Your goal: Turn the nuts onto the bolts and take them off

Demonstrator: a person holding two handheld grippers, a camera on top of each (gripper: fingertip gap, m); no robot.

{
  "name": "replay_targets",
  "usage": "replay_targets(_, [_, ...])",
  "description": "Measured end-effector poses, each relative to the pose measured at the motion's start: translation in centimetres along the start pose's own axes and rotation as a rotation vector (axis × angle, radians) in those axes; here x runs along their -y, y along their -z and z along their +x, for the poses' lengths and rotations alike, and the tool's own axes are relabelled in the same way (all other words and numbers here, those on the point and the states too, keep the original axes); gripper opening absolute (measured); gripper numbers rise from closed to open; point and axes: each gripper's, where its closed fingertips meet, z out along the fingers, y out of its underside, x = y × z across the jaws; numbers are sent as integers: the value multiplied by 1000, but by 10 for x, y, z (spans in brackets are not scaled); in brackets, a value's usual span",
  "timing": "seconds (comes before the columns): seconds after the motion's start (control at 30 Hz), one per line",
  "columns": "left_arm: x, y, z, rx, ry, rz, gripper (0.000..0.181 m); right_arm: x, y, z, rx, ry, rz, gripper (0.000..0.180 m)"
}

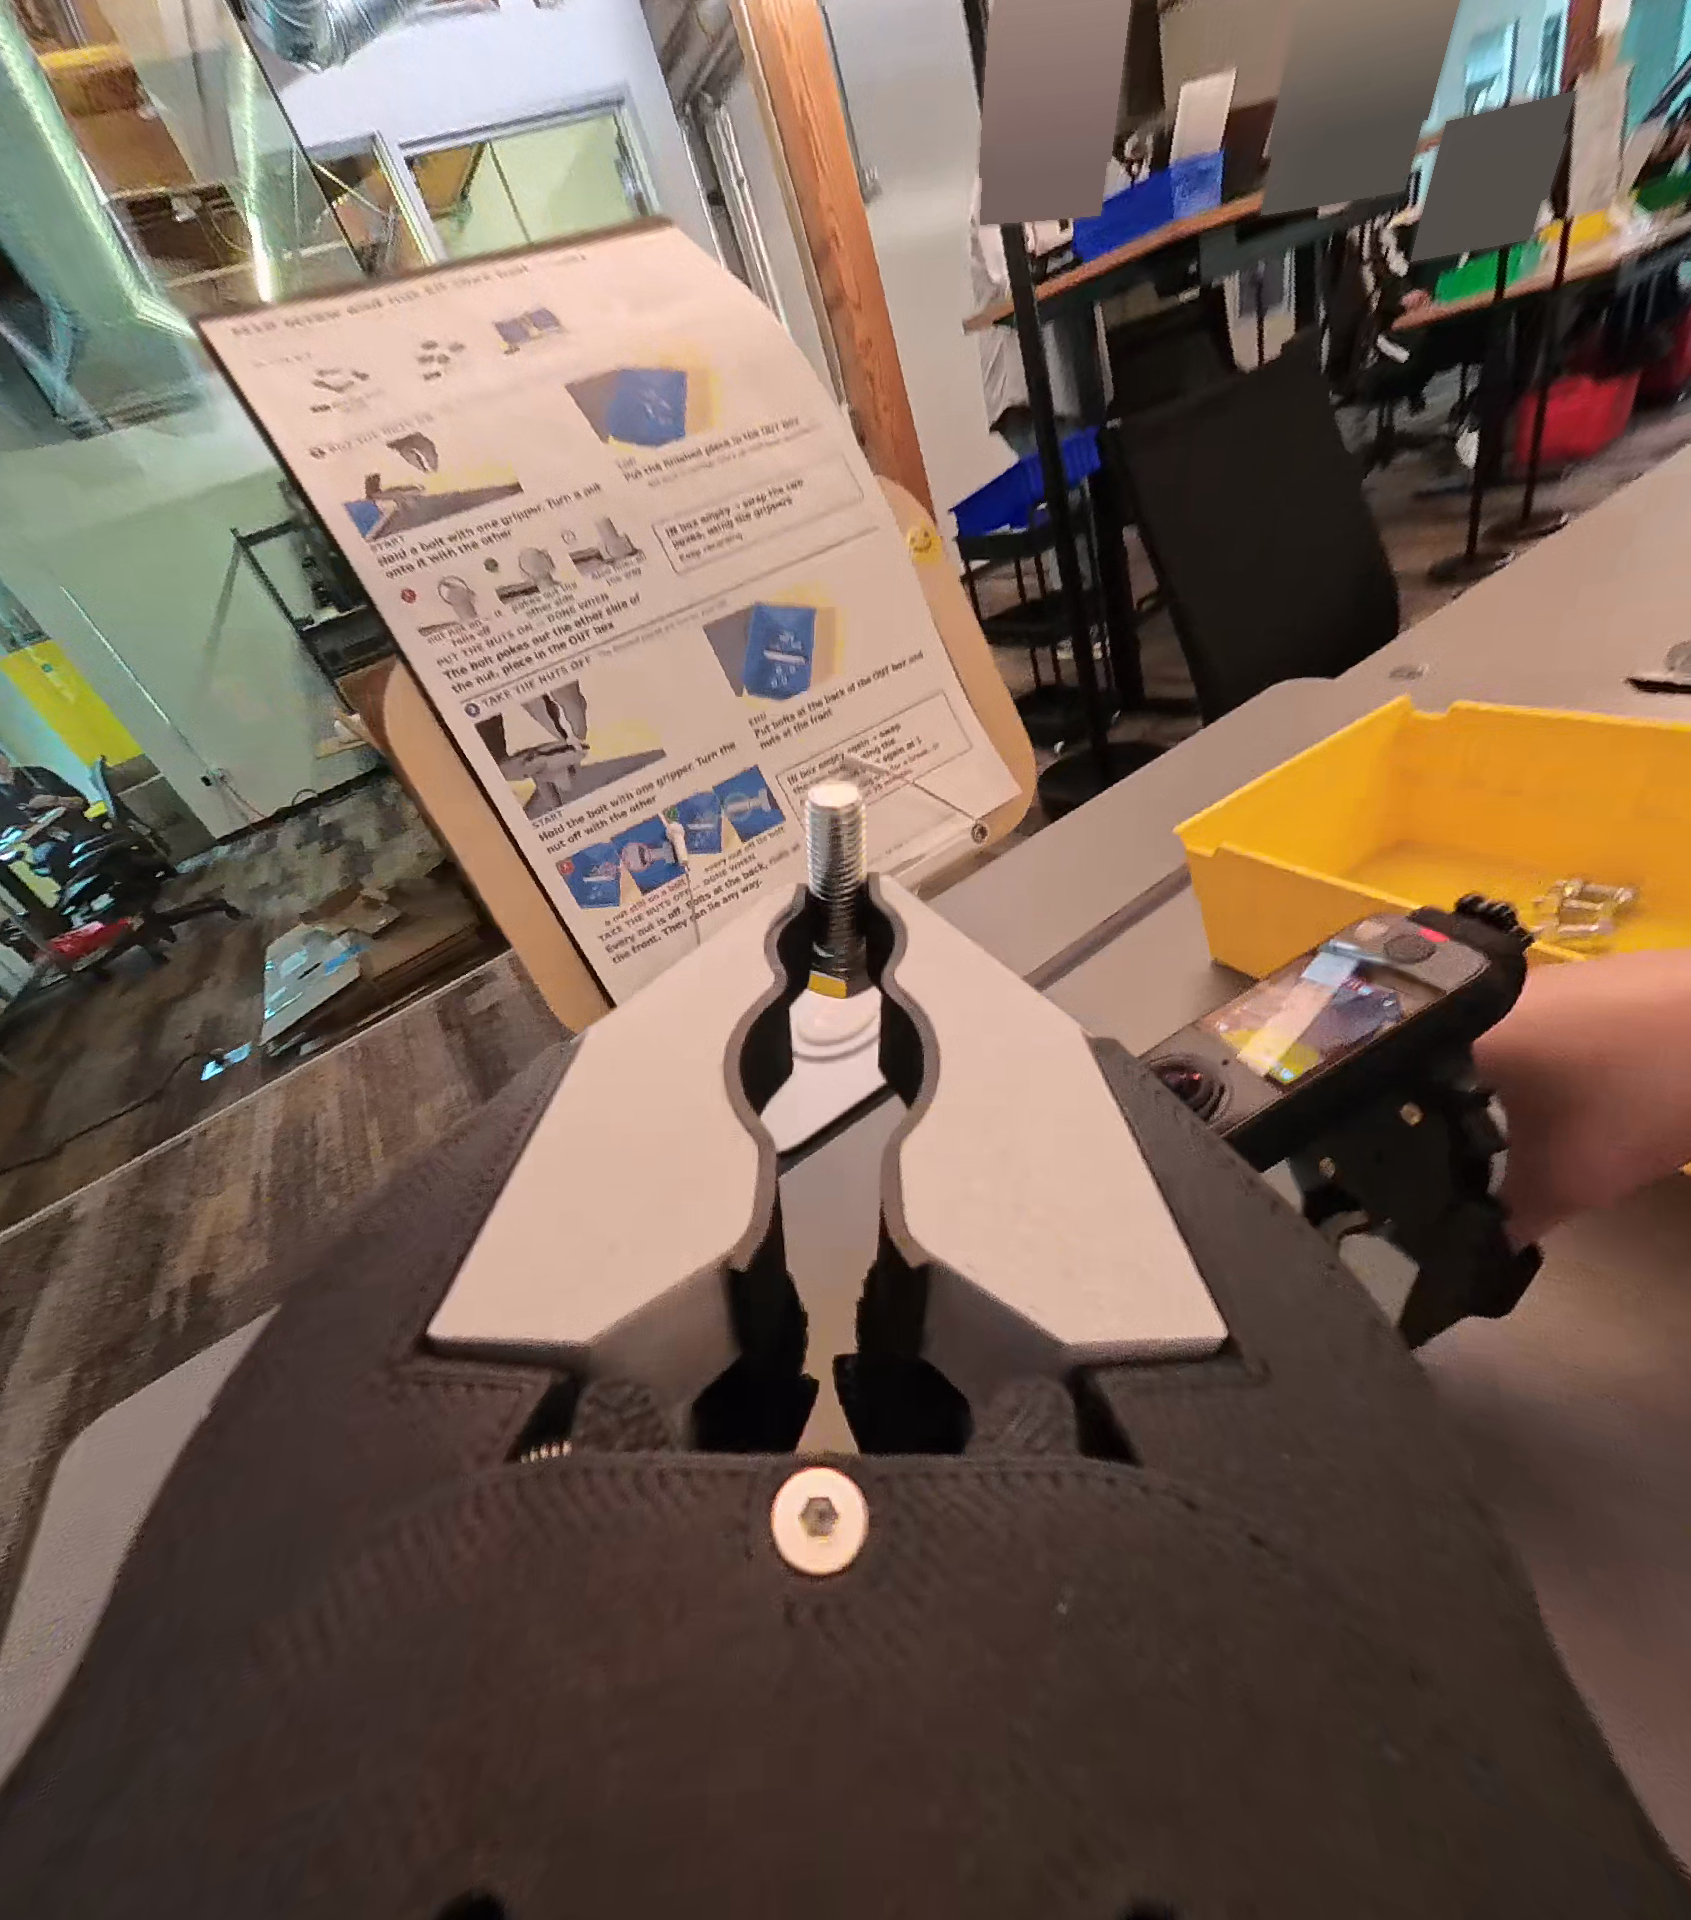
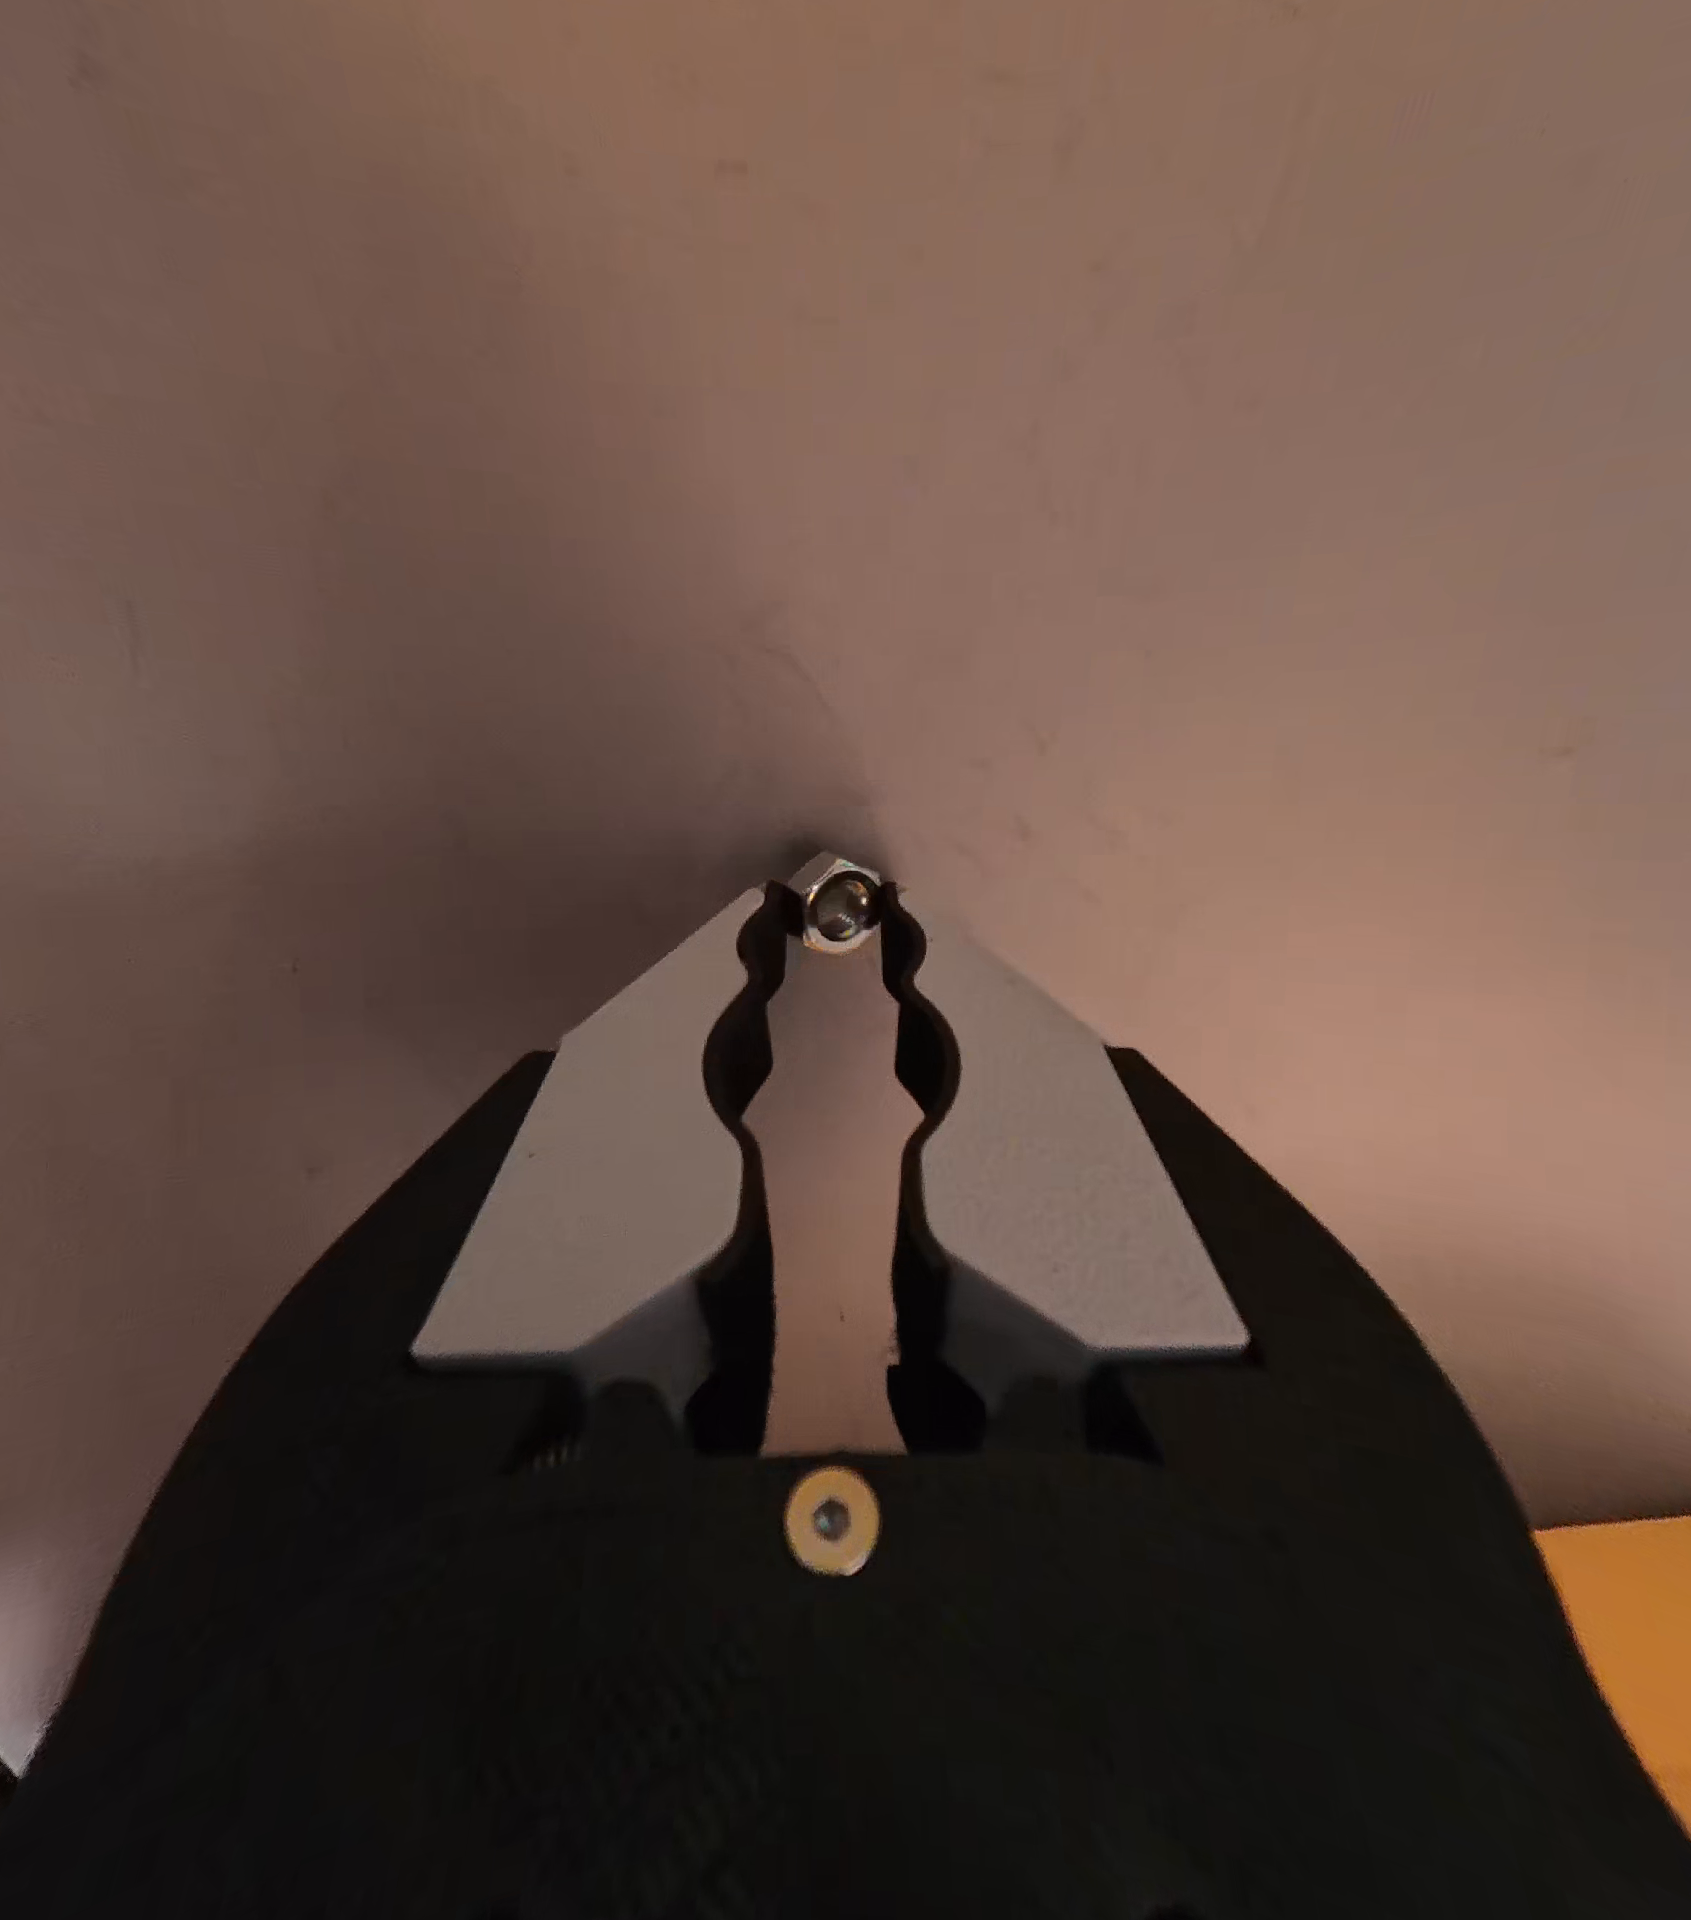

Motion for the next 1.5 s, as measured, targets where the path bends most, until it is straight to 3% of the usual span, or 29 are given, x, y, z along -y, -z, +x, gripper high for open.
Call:
replay_targets(0.03, [3, 2, -1, -3, 8, 9, 8, 0, -1, 0, 1, -2, -2, 17])
replay_targets(0.27, [5, 5, 0, -4, 0, 4, 8, 1, 8, -3, 24, 24, 11, 26])
replay_targets(0.43, [8, 8, 3, -25, 3, 7, 8, 13, 33, 2, 31, 71, 145, 24])
replay_targets(0.63, [8, 7, 9, -36, -17, -9, 8, 21, 21, -15, 78, 103, 137, 24])
replay_targets(0.83, [8, 7, 15, -67, -37, -9, 8, 10, 14, -22, 31, 335, 89, 24])
replay_targets(1.5, [-1, 0, 25, -101, -74, -62, 8, 11, -3, -24, 37, 354, 64, 21])
